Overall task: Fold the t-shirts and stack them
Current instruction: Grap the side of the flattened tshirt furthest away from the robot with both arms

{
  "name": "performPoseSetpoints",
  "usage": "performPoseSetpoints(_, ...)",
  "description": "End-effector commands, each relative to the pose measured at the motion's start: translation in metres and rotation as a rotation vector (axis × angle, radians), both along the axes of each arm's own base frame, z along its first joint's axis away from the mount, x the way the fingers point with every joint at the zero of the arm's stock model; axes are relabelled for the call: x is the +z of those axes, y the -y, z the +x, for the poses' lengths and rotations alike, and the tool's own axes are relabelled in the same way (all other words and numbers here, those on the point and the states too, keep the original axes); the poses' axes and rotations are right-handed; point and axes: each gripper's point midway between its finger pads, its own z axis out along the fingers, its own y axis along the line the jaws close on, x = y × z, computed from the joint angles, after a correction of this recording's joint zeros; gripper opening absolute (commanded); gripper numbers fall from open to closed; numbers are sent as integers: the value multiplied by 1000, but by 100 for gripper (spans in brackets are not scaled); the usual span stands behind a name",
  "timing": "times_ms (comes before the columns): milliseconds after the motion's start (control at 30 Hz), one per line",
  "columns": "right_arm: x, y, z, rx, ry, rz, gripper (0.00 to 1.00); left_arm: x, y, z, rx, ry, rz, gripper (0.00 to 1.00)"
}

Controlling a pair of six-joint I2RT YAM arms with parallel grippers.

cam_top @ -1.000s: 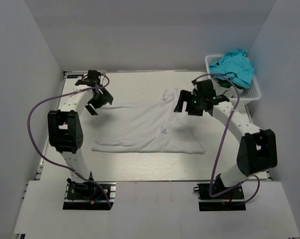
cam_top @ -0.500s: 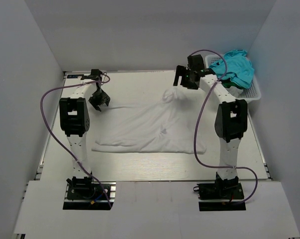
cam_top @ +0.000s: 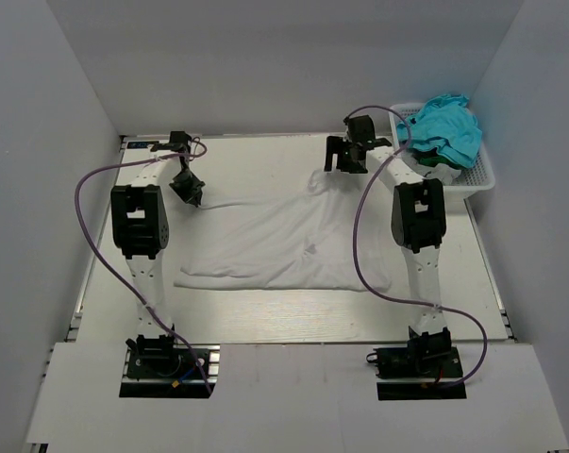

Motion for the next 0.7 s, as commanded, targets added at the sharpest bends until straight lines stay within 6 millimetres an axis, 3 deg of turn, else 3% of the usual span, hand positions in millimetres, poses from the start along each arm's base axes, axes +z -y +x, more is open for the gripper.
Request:
performPoseSetpoints(0,28,-21,33,75,151,61,90,38,2,15,1,99,-43,0)
performPoseSetpoints(33,13,-24,33,76,123,78,90,38,2,15,1,99,-43,0)
performPoseSetpoints(167,0,-30,27,79,85,107,88,41,3,15,-2,108,-52,0)
performPoseSetpoints(267,-11,-25,18,95,75,50,75,40,2,15,1,108,-43,0)
performPoseSetpoints(400,-23,-21,7,95,50,8,39,45,3,15,-11,116,-49,0)
performPoseSetpoints(433,-20,-22,7,99,55,7,23,45,3,15,-11,116,-49,0)
performPoseSetpoints(500,-4,-21,12,95,94,9,0,49,3,15,-11,126,-49,0)
performPoseSetpoints(600,27,-22,16,113,171,11,0,63,3,16,-20,155,-46,0)
performPoseSetpoints(667,67,-26,10,142,251,35,0,66,3,11,-20,154,-46,0)
